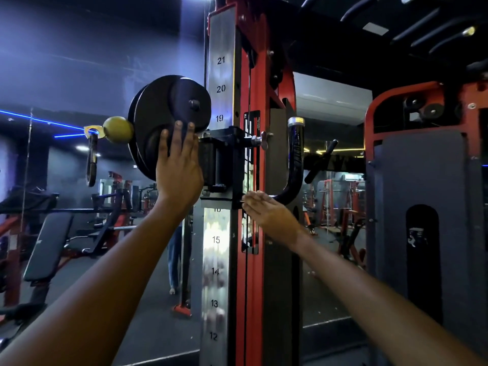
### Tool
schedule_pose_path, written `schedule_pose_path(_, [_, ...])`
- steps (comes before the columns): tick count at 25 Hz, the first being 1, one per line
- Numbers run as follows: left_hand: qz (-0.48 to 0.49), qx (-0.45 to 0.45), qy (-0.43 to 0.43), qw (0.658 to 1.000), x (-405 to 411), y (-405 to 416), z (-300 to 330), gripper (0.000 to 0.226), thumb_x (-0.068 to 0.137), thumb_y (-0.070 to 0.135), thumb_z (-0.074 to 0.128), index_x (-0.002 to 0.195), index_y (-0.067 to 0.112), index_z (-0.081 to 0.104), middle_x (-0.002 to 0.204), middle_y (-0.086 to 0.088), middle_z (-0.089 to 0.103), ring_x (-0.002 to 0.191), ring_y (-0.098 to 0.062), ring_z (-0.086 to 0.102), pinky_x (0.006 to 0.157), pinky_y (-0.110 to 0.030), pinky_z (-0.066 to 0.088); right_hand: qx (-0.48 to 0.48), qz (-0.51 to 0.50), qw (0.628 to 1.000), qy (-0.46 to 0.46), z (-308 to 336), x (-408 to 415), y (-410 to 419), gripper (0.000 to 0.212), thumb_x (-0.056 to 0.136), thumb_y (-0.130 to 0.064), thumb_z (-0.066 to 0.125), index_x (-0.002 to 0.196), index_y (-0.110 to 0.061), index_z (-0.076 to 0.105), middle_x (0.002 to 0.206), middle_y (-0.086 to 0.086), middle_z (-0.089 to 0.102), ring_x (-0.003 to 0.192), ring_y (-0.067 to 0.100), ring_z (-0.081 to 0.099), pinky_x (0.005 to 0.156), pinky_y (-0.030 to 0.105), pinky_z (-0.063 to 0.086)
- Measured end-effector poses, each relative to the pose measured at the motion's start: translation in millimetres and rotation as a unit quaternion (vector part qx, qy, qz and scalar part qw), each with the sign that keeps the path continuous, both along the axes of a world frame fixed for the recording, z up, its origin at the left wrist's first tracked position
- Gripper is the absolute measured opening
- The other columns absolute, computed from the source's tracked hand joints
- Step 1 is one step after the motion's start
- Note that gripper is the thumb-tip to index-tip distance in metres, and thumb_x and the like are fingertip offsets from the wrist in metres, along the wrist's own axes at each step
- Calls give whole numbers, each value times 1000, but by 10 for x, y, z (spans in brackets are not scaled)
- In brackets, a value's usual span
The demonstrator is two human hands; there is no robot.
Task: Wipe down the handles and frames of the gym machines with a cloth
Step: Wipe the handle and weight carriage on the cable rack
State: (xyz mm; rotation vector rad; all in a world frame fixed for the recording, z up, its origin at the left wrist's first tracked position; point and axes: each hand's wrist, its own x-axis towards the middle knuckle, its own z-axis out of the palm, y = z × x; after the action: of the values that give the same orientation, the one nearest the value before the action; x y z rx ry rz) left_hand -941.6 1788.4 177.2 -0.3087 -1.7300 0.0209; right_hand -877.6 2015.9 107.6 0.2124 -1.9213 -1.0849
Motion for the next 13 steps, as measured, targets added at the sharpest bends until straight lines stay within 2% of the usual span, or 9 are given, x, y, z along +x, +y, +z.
schedule_pose_path(2, [-1, -4, -14, 1000, 29, -22, -24, 60, 100, 32, 18, 152, 5, 6, 161, -12, -4, 147, -33, -8, 116, -49, -9, 23, 1, 1000, -5, 36, 303, 135, 55, 68, 5, 60, 122, -6, 59, 130, 13, 57, 122, 26, 54, 103, 41, 42])
schedule_pose_path(4, [-6, -10, -23, 1000, 67, -31, -41, 60, 100, 31, 17, 152, 5, 5, 161, -12, -3, 147, -33, -7, 117, -50, -5, -7, 18, 1000, 6, 11, 501, 126, 53, 69, 6, 55, 121, -3, 59, 127, 15, 59, 119, 28, 56, 104, 41, 39])
schedule_pose_path(7, [-49, -1, -42, 998, 118, -24, -91, 62, 97, 28, 26, 152, 4, 8, 161, -12, 2, 147, -34, -4, 117, -48, -6, -173, 87, 977, 89, -167, 632, -68, 36, 83, 0, 51, 118, 0, 60, 117, 17, 63, 110, 30, 61, 100, 37, 44])
schedule_pose_path(10, [-101, 17, -76, 992, 134, -11, -275, 66, 94, 26, 36, 152, 4, 11, 161, -10, 4, 147, -34, -5, 116, -45, -10, -405, 163, 885, 162, -346, 750, -372, 28, 90, 1, 51, 117, 1, 60, 105, 18, 67, 96, 25, 67, 90, 19, 46])
schedule_pose_path(12, [-123, 24, -96, 988, 220, 25, -436, 64, 96, 28, 34, 152, 7, 11, 161, -9, 0, 147, -33, -10, 116, -46, -10, -537, 183, 806, 170, -380, 881, -490, 22, 91, 4, 52, 110, 4, 63, 96, 14, 69, 81, 20, 65, 69, 2, 43])
schedule_pose_path(13, [-139, 24, -109, 984, 296, 58, -520, 63, 98, 30, 31, 153, 9, 9, 161, -9, -2, 147, -32, -12, 117, -46, -10, -585, 178, 772, 171, -371, 959, -490, 19, 90, 4, 52, 103, 5, 65, 87, 12, 68, 70, 16, 61, 57, 3, 41])
